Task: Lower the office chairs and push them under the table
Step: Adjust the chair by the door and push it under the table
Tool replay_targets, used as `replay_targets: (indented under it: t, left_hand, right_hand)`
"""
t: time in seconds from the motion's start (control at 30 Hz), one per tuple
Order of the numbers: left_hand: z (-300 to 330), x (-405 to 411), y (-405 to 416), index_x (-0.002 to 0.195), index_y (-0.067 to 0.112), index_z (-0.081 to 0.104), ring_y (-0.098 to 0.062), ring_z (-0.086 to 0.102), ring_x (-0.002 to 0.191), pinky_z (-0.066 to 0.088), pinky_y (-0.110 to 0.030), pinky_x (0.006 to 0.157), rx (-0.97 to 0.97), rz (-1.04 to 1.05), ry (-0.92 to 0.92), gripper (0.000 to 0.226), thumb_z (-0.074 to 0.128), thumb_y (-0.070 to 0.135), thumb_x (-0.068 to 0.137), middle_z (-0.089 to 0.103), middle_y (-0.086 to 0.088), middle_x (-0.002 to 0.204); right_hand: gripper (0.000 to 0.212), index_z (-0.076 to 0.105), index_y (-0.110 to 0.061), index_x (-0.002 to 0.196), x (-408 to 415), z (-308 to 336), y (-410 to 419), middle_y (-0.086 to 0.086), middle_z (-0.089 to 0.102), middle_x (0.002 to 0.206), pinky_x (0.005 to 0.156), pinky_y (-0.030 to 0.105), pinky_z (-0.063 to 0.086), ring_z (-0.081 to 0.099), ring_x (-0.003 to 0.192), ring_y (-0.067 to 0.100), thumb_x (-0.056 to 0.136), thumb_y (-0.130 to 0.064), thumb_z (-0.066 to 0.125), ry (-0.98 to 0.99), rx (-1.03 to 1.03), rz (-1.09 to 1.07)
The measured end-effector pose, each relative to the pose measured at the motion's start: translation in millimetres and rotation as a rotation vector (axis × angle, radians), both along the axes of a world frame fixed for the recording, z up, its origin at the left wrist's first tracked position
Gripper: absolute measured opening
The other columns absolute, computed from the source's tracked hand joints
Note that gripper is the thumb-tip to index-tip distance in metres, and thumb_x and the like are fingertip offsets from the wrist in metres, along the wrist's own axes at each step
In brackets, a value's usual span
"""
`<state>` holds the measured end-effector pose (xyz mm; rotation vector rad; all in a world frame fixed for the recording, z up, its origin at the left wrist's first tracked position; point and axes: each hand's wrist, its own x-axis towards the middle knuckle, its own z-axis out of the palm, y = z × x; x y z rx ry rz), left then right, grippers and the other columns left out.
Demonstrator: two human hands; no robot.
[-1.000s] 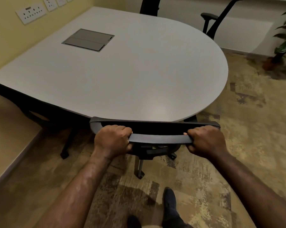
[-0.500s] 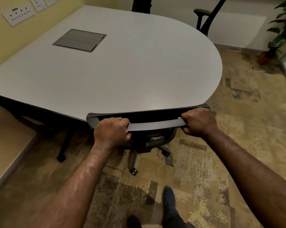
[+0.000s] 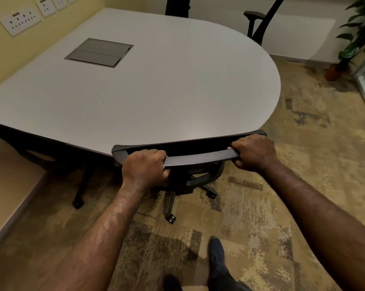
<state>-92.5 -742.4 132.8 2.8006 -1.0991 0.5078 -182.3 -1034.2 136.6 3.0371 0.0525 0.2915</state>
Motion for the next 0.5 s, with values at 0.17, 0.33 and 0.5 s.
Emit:
replay_targets:
  t: [0.17, 0.33, 0.5]
  left_hand:
    - [5.0, -2.7, 4.8, 0.069, 0.021, 0.057, -0.023, 0.059, 0.056, 0.027, -0.024, 0.049, -0.059, -0.047, 0.029, 0.029, 0.067, 0.047, 0.063, 0.058, 0.005, 0.061]
    - [12.7, -3.1, 3.8, 0.083, 0.021, 0.059, -0.015, 0.050, 0.068, 0.039, -0.028, 0.058, -0.172, -0.170, 0.035, 0.056, 0.053, 0.077, 0.075, 0.058, 0.007, 0.075]
    - [38.0, 0.6, -27.6, 0.095, 0.020, 0.064, -0.016, 0.058, 0.082, 0.040, -0.028, 0.067, -0.216, -0.251, -0.012, 0.061, 0.051, 0.077, 0.078, 0.067, 0.005, 0.091]
  right_hand:
    - [0.027, 0.053, -0.017, 0.069, -11.6, 0.3, 9.0, 0.001, 0.056, 0.064, 0.058, 0.029, 0.036, 0.053, 0.058, 0.023, 0.061, -0.022, 0.078, -0.074, 0.083, 0.026]
    - [0.052, 0.056, -0.012, 0.114, -34.0, 1.8, 13.3, 0.009, 0.061, 0.106, 0.091, 0.042, 0.039, 0.054, 0.099, 0.028, 0.073, -0.042, 0.069, -0.171, 0.131, 0.025]
    - [0.074, 0.045, -0.011, 0.132, -57.2, 16.6, 0.2, 0.009, 0.051, 0.129, 0.105, 0.043, 0.029, 0.044, 0.121, 0.027, 0.079, -0.061, 0.059, -0.242, 0.146, -0.027]
